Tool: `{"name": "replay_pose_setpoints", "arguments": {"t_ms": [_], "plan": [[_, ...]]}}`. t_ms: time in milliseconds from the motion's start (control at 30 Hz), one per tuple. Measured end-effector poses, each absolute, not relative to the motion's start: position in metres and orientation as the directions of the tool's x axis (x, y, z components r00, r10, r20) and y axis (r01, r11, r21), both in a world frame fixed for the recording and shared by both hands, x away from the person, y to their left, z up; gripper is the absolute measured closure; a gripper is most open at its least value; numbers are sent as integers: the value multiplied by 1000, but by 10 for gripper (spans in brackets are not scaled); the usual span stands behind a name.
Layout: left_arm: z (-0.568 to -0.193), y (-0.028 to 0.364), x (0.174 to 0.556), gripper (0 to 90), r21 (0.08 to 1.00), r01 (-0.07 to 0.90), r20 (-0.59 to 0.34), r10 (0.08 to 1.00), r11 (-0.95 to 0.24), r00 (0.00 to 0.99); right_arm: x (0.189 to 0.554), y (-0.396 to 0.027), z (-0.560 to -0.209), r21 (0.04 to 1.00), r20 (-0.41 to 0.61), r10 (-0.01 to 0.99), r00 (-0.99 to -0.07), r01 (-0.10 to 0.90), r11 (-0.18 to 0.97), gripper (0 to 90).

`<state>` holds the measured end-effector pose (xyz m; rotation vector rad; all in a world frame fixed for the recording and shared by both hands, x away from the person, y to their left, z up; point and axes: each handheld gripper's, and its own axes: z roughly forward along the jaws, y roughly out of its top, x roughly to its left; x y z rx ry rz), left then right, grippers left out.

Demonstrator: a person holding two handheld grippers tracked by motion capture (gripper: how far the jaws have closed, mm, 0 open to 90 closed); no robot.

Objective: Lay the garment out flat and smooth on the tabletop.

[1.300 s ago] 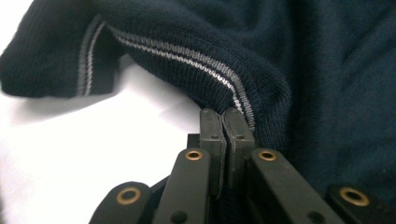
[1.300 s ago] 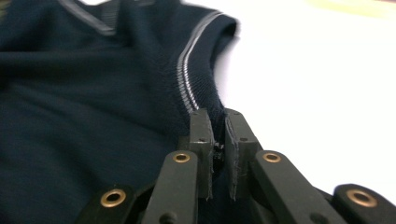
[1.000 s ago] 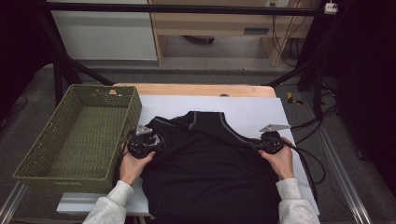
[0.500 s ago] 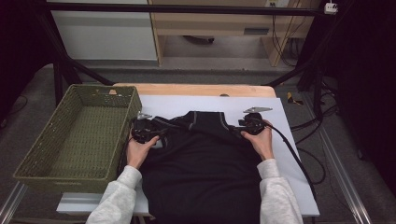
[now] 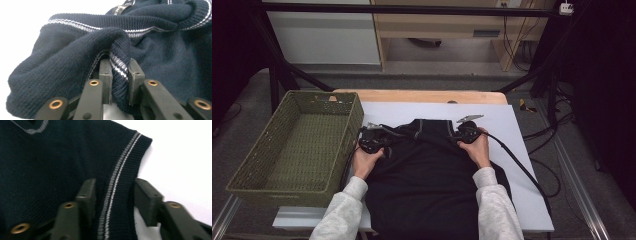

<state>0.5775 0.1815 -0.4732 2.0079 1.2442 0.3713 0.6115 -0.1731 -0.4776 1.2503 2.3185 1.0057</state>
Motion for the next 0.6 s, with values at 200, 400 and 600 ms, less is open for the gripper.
{"name": "replay_pose_setpoints", "arguments": {"t_ms": [200,400,600], "plan": [[-462,183,571,788,713,620,-46,860,-329,509,607,-170,-474,689,94,837,-539,642,336,789],[-437,183,563,790,748,562,8,852,-353,524,604,-188,-447,767,99,864,-493,591,250,805],[-397,173,579,792,766,507,125,866,-395,485,603,-222,-402,853,51,910,-411,492,174,812]]}}
